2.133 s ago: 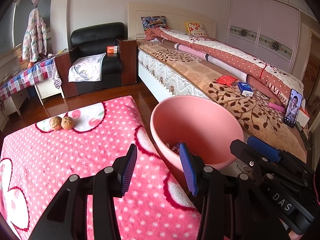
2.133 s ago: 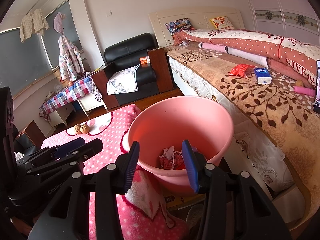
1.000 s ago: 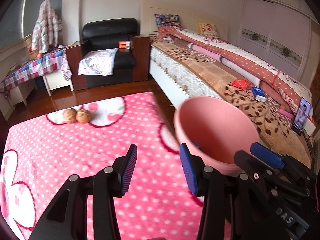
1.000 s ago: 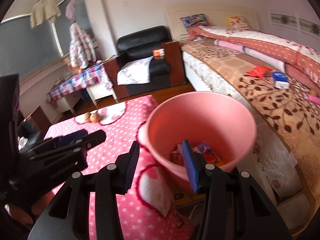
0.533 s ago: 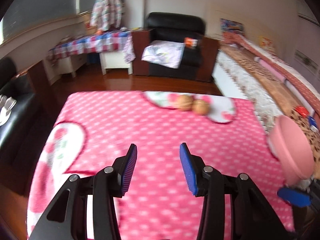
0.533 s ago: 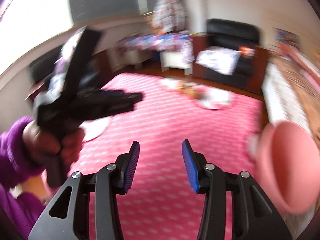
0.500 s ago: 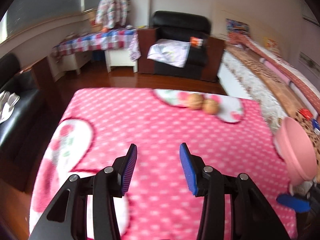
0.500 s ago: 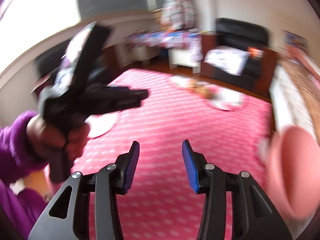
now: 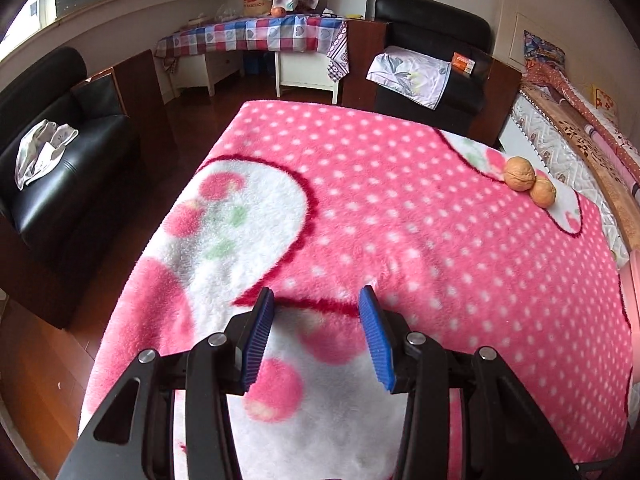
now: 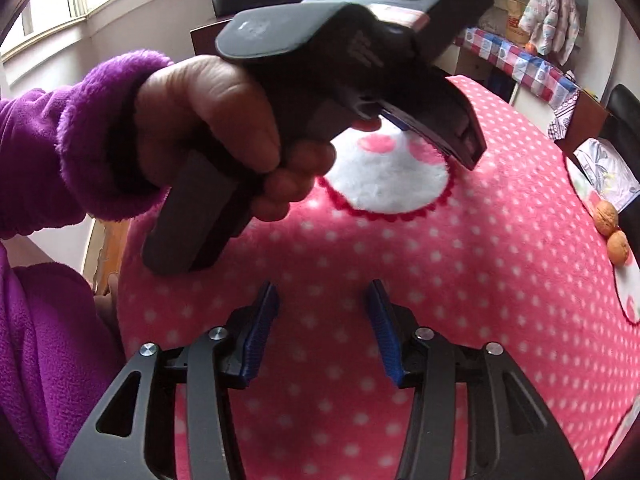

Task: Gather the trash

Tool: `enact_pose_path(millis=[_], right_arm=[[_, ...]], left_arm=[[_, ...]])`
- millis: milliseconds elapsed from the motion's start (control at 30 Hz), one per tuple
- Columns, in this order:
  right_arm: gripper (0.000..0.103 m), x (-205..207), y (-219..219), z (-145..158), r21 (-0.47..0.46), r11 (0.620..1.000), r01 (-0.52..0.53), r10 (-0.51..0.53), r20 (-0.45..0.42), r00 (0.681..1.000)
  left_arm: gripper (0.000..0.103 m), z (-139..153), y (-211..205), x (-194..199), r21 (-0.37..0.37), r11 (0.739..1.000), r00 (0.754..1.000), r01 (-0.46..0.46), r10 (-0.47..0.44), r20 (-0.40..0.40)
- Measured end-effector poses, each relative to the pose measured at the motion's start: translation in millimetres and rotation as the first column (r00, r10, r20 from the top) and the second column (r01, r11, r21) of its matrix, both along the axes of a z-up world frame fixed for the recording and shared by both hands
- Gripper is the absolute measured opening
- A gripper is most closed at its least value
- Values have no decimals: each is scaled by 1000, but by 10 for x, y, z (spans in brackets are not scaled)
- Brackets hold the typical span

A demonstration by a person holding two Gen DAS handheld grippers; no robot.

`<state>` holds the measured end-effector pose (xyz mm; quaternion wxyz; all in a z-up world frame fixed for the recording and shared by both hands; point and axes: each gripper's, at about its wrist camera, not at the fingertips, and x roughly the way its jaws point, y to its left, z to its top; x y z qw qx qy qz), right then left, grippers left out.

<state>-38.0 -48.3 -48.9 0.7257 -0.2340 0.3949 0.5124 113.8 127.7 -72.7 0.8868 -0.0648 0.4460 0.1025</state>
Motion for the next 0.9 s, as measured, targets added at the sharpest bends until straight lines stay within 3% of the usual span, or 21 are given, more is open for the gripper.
enact_pose_path(millis=[133, 233, 300, 700, 800, 900], right_arm=[[65, -58, 47, 26, 7, 999, -40, 40, -16, 999], [85, -217, 123, 27, -19, 998, -59, 60, 55, 997], [94, -211, 123, 16, -15, 999, -48, 48, 35, 998], [97, -362, 147, 87, 10, 998, -54, 54, 6, 999], [97, -356, 137, 87, 10, 998, -54, 54, 6, 999], [97, -318, 127, 74, 10, 998, -54, 54, 6, 999]], left_arm=[[47, -21, -68, 17, 34, 999, 1000, 11, -11, 3], [50, -27, -114, 29, 53, 998, 1000, 15, -15, -2], [51, -25, -120, 27, 53, 998, 1000, 15, -15, -3], [54, -15, -138, 25, 46, 999, 1000, 13, -14, 4], [55, 79, -122, -80, -34, 999, 999, 5, -3, 50], [60, -53, -187, -42, 33, 999, 1000, 15, -14, -9]])
